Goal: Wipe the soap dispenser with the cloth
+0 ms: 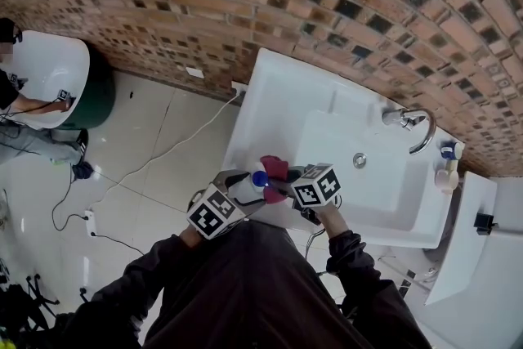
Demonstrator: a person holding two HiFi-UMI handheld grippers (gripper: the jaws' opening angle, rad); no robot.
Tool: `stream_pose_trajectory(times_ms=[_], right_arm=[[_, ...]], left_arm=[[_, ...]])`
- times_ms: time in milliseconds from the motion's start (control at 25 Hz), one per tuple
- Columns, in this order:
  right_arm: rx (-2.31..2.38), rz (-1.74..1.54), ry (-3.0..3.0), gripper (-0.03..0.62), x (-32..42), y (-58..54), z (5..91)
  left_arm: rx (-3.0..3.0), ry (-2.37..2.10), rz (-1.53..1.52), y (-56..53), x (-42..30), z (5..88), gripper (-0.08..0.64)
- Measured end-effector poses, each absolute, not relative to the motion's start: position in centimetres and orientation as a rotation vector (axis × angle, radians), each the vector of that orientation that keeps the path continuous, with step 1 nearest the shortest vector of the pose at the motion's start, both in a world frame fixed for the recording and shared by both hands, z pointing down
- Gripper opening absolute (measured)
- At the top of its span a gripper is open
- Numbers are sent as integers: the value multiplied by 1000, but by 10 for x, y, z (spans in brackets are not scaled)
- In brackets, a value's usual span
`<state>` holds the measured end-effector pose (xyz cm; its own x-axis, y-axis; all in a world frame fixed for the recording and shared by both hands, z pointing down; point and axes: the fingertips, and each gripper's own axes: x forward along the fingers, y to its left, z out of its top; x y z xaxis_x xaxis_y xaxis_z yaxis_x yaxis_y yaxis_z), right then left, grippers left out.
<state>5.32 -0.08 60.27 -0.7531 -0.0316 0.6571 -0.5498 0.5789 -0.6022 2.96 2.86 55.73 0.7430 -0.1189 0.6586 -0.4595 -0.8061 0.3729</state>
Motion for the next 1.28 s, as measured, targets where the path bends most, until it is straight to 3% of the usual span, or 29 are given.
stream_pose_trajectory(times_ms=[360, 520, 600, 920, 1280], right_arm=[[419, 794, -2063, 61, 42, 11, 646], [375, 684, -2101, 63, 45, 16, 628], [373, 619, -2133, 63, 54, 11, 608], [125, 229, -2282, 63, 52, -17, 501], [-39, 159, -2107, 63, 32, -14, 537]], left_arm=[[2410, -483, 910, 15, 30, 565, 342], [2435, -442, 954, 11, 34, 564, 332], [2466, -428, 991, 7, 32, 563, 252], [2531, -267, 1137, 17, 27, 567, 232], [2540, -202, 1235, 20, 27, 568, 222]])
